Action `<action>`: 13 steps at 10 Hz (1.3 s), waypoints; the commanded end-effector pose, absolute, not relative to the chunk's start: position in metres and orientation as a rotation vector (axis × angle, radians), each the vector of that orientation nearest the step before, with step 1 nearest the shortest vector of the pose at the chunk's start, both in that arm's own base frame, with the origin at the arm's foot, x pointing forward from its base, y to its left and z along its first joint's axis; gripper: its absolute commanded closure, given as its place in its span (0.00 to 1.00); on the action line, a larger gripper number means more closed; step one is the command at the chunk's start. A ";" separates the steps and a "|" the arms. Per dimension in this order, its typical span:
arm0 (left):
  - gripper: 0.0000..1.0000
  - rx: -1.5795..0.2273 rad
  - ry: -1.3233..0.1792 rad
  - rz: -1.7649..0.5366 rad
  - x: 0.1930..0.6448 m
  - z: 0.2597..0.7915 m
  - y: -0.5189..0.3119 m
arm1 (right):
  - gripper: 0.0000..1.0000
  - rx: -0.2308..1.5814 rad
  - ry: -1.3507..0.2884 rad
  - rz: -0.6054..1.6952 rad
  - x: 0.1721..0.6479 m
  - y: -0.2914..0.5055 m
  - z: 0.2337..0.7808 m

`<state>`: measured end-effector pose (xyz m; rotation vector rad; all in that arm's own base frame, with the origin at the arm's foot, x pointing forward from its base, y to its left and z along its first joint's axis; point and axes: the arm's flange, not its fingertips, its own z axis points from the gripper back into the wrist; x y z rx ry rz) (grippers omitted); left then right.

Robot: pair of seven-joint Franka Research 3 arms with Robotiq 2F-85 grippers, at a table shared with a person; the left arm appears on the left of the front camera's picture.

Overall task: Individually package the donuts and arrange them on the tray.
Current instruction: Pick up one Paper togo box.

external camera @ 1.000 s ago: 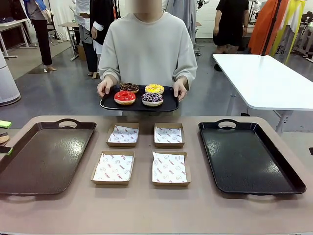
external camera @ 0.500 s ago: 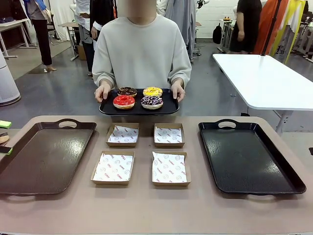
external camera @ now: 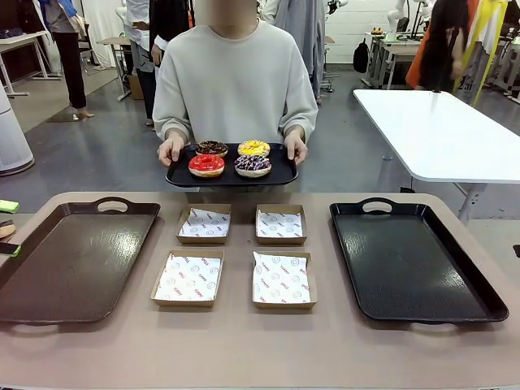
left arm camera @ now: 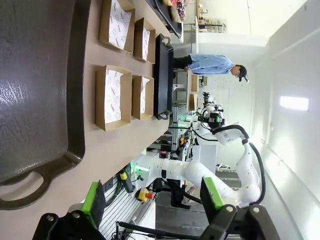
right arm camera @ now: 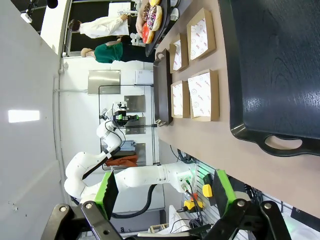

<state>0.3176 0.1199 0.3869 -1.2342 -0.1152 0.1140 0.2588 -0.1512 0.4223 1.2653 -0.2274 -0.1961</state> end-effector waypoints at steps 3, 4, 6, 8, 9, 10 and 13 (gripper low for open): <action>0.00 -1.235 -0.108 0.124 0.317 0.388 0.120 | 0.00 1.257 -0.233 -0.199 0.259 -0.152 0.422; 0.00 -1.235 -0.108 0.124 0.317 0.388 0.120 | 0.00 1.257 -0.233 -0.199 0.259 -0.152 0.422; 0.00 -1.235 -0.108 0.124 0.317 0.388 0.120 | 0.00 1.257 -0.233 -0.199 0.259 -0.152 0.422; 0.00 -1.235 -0.108 0.124 0.317 0.388 0.120 | 0.00 1.188 -0.260 -0.277 0.286 -0.142 0.440; 0.00 -1.235 -0.108 0.124 0.317 0.388 0.120 | 0.00 1.125 -0.256 -0.268 0.312 -0.125 0.462; 0.00 -1.235 -0.108 0.124 0.317 0.388 0.120 | 0.00 1.075 -0.222 -0.252 0.340 -0.100 0.488; 0.00 -1.235 -0.108 0.124 0.317 0.388 0.120 | 0.00 0.873 -0.116 -0.208 0.419 -0.005 0.533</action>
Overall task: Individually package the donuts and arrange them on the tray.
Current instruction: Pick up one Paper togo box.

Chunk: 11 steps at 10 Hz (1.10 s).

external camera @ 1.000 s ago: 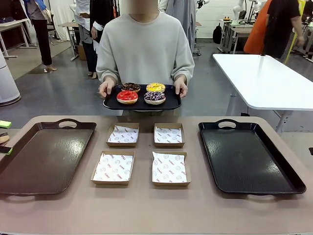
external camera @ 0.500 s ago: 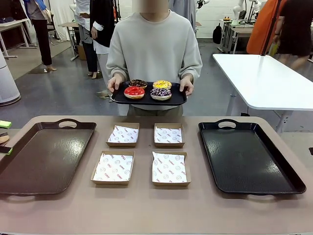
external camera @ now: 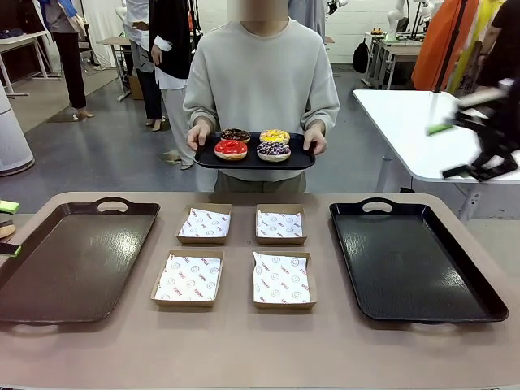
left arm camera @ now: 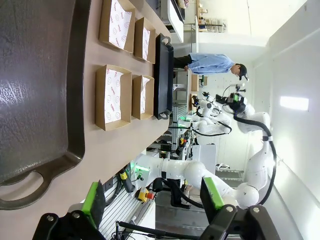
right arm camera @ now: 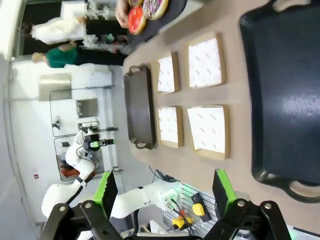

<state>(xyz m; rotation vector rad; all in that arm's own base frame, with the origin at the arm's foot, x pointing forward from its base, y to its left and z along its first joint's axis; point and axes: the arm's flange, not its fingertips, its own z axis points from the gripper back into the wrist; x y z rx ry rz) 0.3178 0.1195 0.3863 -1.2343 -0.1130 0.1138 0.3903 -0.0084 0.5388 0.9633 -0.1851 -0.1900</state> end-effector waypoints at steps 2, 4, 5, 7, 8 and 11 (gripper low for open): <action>0.00 -1.235 -0.108 0.124 0.317 0.388 0.120 | 0.00 0.702 -0.083 -0.217 0.459 0.056 0.522; 0.00 -1.235 -0.108 0.124 0.317 0.388 0.120 | 0.00 0.520 -0.060 -0.184 0.492 0.121 0.492; 0.00 -1.235 -0.108 0.124 0.317 0.388 0.120 | 0.00 0.463 -0.056 -0.172 0.499 0.148 0.475; 0.00 -1.235 -0.108 0.124 0.317 0.388 0.120 | 0.00 0.368 -0.038 -0.131 0.505 0.190 0.449; 0.00 -1.235 -0.108 0.124 0.317 0.388 0.120 | 0.00 0.334 -0.028 -0.119 0.508 0.206 0.440; 0.00 -1.235 -0.108 0.124 0.317 0.388 0.120 | 0.00 0.204 0.025 -0.043 0.501 0.218 0.420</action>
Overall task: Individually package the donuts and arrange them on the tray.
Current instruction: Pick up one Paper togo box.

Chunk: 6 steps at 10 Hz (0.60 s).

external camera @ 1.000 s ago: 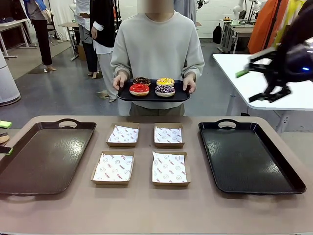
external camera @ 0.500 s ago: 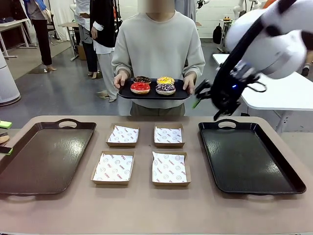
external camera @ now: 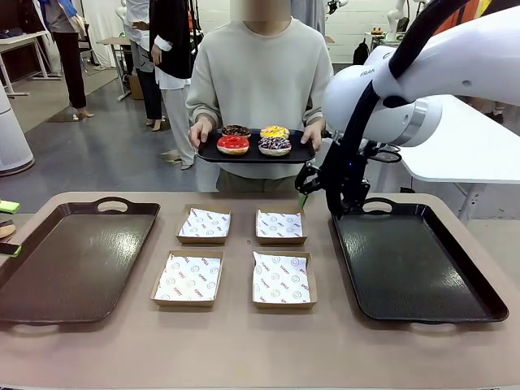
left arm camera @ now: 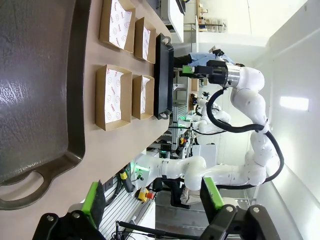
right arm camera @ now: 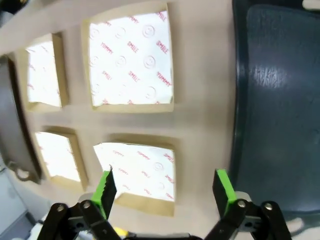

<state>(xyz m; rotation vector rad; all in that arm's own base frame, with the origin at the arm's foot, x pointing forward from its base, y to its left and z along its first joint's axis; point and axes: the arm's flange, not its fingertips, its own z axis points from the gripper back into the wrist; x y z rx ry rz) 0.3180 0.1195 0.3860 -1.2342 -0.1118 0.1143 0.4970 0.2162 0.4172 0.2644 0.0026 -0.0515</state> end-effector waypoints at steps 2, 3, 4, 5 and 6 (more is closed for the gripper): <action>0.00 -1.235 -0.108 0.124 0.317 0.388 0.120 | 0.00 0.151 0.057 -0.007 0.492 0.226 0.405; 0.00 -1.235 -0.108 0.124 0.317 0.388 0.120 | 0.00 0.156 0.065 0.012 0.486 0.224 0.405; 0.00 -1.235 -0.108 0.124 0.317 0.388 0.120 | 0.00 0.168 0.060 0.030 0.481 0.224 0.409; 0.00 -1.235 -0.108 0.124 0.317 0.388 0.120 | 0.00 0.256 0.077 0.057 0.471 0.220 0.422; 0.00 -1.235 -0.108 0.124 0.317 0.388 0.120 | 0.00 0.180 0.067 0.017 0.484 0.225 0.403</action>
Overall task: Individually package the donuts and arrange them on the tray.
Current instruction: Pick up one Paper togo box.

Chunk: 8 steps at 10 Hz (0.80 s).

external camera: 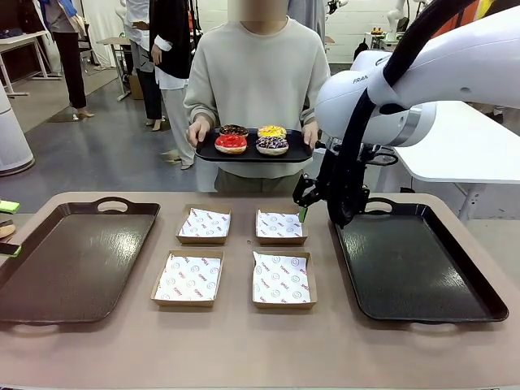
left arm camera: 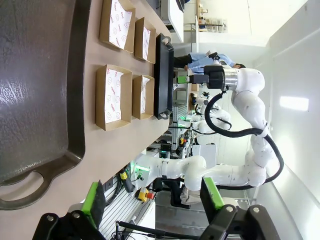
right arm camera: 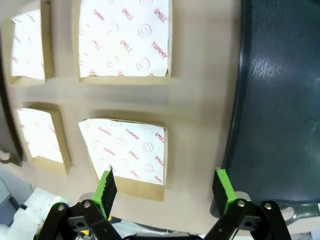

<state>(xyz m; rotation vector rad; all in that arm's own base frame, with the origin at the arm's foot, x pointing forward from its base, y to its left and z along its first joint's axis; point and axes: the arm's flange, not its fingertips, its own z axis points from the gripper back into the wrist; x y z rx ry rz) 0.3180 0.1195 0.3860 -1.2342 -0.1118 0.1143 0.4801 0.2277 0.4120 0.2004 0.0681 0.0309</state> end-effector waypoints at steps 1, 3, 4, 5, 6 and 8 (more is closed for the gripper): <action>0.00 -1.235 -0.108 0.124 0.317 0.388 0.120 | 0.00 0.180 0.067 0.017 0.484 0.225 0.403; 0.00 -1.235 -0.108 0.124 0.317 0.388 0.120 | 0.00 0.180 0.067 0.017 0.484 0.225 0.403; 0.00 -1.235 -0.108 0.124 0.317 0.388 0.120 | 0.00 0.180 0.067 0.017 0.484 0.225 0.403; 0.00 -1.235 -0.108 0.124 0.317 0.388 0.120 | 0.00 0.180 0.067 0.017 0.484 0.225 0.403; 0.00 -1.235 -0.108 0.124 0.317 0.388 0.120 | 0.00 0.180 0.067 0.017 0.484 0.225 0.403; 0.00 -1.235 -0.108 0.124 0.317 0.388 0.120 | 0.00 0.196 0.080 0.022 0.483 0.224 0.405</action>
